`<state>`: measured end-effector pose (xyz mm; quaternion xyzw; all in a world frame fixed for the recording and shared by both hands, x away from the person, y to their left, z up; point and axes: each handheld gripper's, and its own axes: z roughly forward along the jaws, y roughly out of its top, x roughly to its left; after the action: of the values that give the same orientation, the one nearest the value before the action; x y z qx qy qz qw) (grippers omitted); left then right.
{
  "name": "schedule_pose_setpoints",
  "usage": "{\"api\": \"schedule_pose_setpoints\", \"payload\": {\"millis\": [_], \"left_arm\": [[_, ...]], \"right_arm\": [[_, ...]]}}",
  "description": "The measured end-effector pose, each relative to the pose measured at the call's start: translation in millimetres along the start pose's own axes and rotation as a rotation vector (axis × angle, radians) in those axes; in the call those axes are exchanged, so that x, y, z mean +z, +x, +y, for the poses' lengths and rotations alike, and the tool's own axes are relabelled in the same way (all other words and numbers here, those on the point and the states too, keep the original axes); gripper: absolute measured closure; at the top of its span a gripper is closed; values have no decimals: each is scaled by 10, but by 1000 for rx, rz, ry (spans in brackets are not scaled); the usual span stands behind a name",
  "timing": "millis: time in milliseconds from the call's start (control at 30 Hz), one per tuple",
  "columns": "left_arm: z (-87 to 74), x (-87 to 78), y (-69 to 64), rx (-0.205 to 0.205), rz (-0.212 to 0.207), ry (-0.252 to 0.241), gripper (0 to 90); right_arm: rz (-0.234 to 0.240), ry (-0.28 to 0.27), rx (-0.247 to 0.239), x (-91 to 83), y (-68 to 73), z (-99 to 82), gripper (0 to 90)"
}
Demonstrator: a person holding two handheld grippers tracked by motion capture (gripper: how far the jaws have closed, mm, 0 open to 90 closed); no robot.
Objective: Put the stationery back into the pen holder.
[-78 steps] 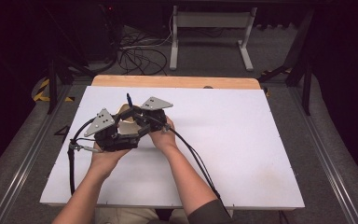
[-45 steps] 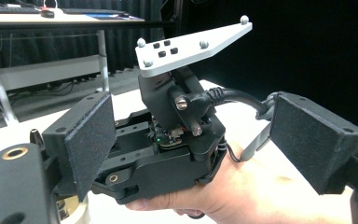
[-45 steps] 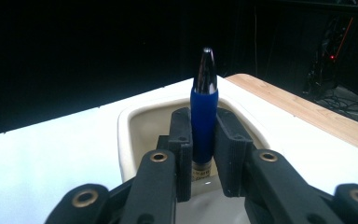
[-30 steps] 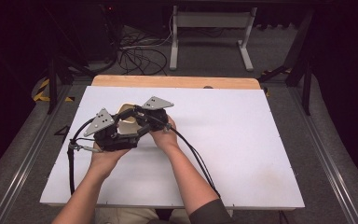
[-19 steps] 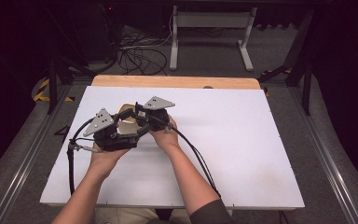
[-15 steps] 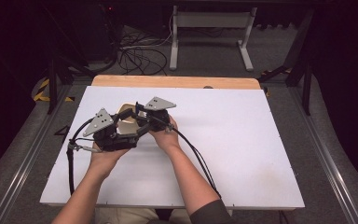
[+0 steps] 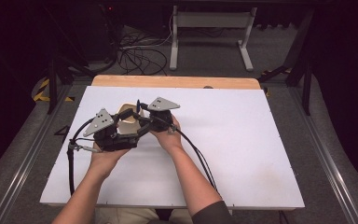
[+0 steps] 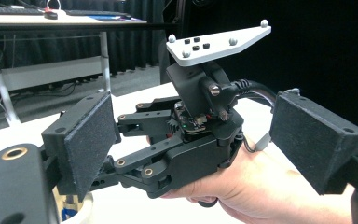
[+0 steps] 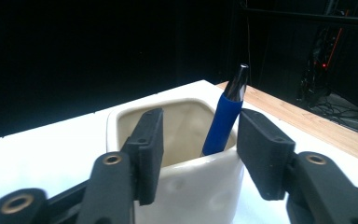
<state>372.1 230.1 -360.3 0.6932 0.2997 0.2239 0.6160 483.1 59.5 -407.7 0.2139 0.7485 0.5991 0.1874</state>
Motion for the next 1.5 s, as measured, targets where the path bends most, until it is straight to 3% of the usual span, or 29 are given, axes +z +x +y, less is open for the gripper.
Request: {"api": "schedule_pose_setpoints", "payload": {"millis": [400, 1067, 1500], "left_arm": [[1, -10, 6, 3, 4, -1, 153], [-2, -21, 19, 2, 11, -4, 152], [-5, -25, 29, 0, 18, -4, 151]], "right_arm": [[-1, 1, -12, -76, -16, 1, 382], [-19, -7, 7, -256, -91, 22, 276], [-26, -2, -6, -418, -127, 29, 217]]}}
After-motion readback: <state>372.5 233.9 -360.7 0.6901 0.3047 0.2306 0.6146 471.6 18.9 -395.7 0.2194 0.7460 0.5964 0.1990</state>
